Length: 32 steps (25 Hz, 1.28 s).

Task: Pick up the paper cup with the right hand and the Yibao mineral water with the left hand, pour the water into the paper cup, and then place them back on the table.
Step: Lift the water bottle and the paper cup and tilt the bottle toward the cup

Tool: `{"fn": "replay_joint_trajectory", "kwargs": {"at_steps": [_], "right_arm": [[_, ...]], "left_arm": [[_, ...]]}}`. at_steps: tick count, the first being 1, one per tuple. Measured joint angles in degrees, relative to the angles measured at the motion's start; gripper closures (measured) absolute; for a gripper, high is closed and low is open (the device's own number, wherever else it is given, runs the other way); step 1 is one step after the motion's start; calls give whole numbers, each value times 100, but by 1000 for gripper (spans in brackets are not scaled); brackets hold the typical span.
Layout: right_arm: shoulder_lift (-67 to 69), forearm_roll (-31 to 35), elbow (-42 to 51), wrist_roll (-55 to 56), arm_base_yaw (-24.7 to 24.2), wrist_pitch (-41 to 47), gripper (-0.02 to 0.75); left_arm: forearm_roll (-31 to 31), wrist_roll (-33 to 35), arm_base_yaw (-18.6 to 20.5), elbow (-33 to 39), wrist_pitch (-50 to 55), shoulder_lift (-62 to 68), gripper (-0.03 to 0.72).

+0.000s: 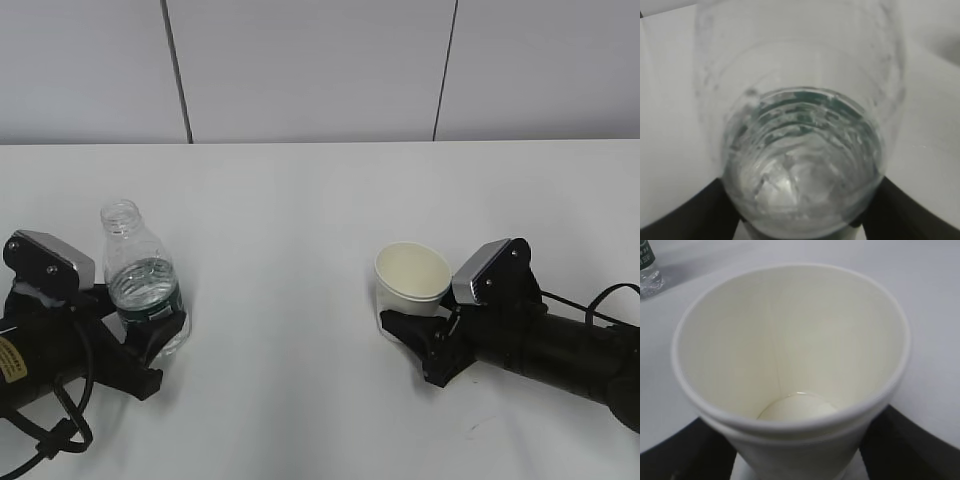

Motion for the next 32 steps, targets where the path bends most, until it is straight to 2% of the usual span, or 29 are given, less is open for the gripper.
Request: {"fn": "replay_joint_trajectory", "kwargs": {"at_steps": [6,12,24,32], "right_arm": [[0,-13,0,0,0,0,262],[0,-189,0,0,0,0,266],[0,-1680,0,0,0,-10,267],[-365,-2486,-160,689,0,-10,267]], "left_arm": [[26,0,0,0,0,0,323],[74,0,0,0,0,0,340],[599,0,0,0,5,0,346],[803,0,0,0,173,-154,346]]}}
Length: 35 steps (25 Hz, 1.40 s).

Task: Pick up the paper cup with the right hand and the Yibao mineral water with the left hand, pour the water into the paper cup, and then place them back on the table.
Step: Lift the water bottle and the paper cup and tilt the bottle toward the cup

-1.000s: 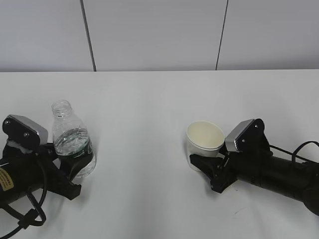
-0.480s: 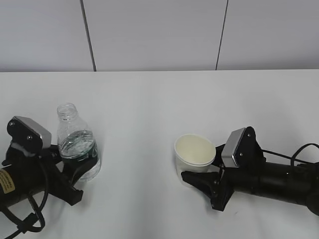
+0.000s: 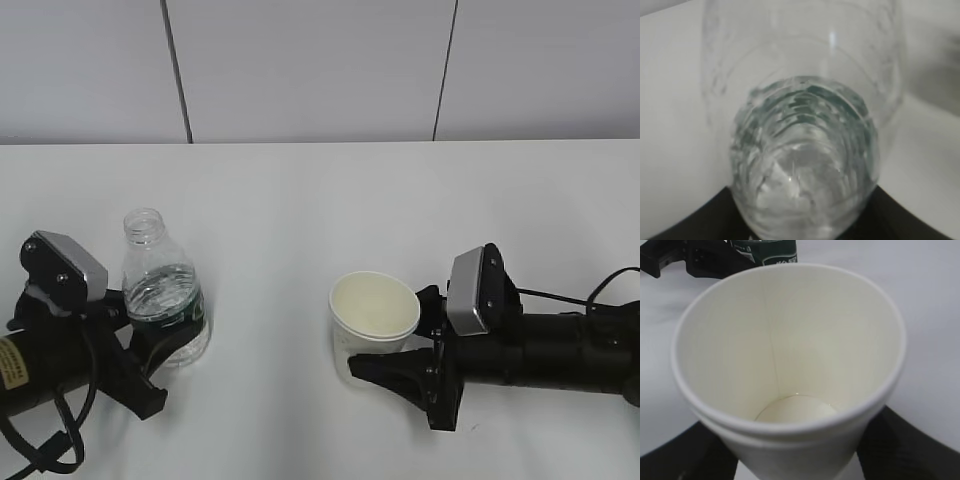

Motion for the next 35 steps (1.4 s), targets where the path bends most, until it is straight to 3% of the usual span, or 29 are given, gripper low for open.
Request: {"fn": "replay_joint_trajectory", "kwargs": {"at_steps": [8,15,19,35], "right_arm": [[-14,-359,-459,477,561,75,267],[-14,-456,-1091,1292,1014,721,267],[-14,-820,-1509,2098,1039,974,267],[-14,-1274,-2256,2645,1048,1127,267]], "left_arm": [[80,27,0,-166,39,-519,351],[478,47,0,-734,1290,-998,351],[758,59,-10,-1219,2657,-1408,352],[2258,261,-17,-2196,3626,-1784,356]]}}
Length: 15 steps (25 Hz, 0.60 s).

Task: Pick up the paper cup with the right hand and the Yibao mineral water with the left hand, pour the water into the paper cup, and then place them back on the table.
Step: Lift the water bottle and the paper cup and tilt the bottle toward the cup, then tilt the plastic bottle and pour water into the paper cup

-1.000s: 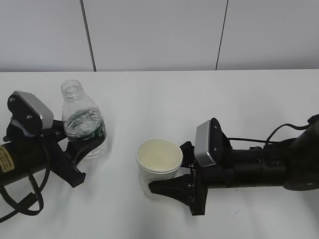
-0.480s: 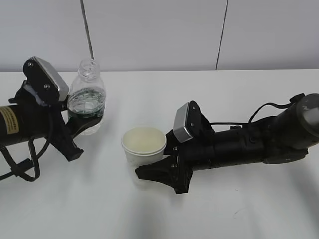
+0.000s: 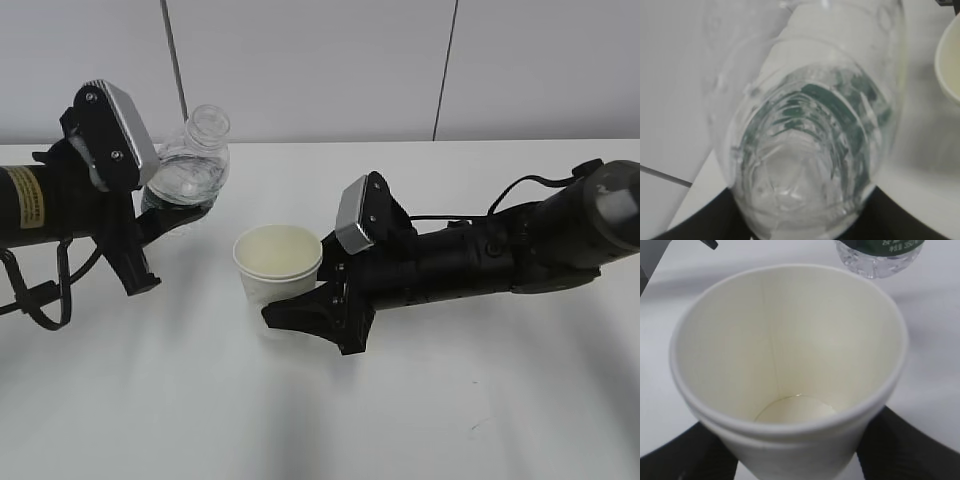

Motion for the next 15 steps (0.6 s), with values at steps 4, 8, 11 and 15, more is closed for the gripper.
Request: {"fn": "replay_joint_trajectory", "kwargs": {"at_steps": [4,8,11,15], "right_arm": [[0,-546,-265,472,0,0,267],[0,-764,-378,618,0,-88,267],[0,-871,-455,707,0,-392,267],[0,-952,-600,940,0,-572,267]], "left_arm": [[41,346,0,-183,-1,0,357],[46,904,0,-236,-1,0,357],[60,1423,0,-236,-13,0,357],[60,1881,0,-241,-141,0,357]]}}
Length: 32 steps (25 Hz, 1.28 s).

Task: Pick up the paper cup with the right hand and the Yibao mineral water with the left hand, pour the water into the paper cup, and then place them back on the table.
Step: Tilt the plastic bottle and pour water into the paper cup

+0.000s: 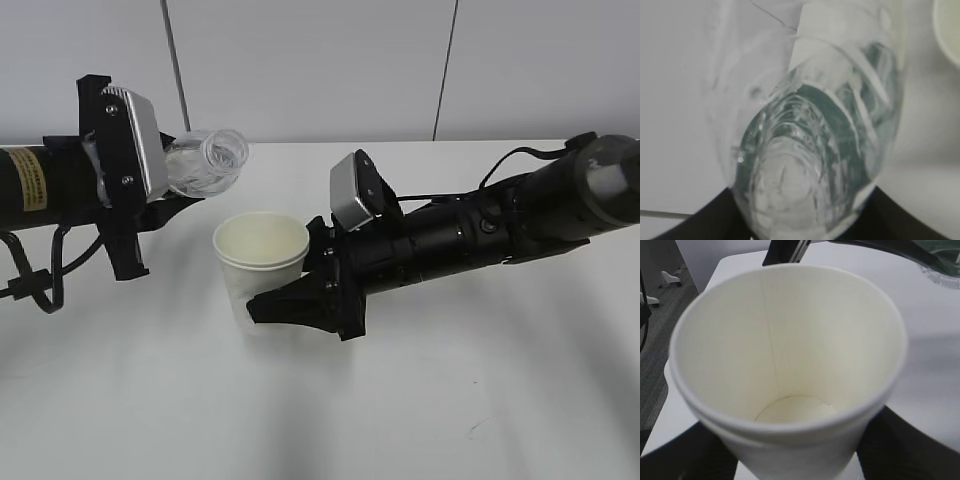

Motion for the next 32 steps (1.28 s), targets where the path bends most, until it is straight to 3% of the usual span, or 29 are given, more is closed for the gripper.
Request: {"fn": "replay_joint_trajectory", "kwargs": {"at_steps": [17,32], "right_arm": [[0,-1059,-540,962,3,-621,267],[0,-1087,-639,1120,3,-621,267]], "left_arm": [[-1037,2755,0,0,-862,0,357],[-1151,4125,0,0,-1564,0,357]]}}
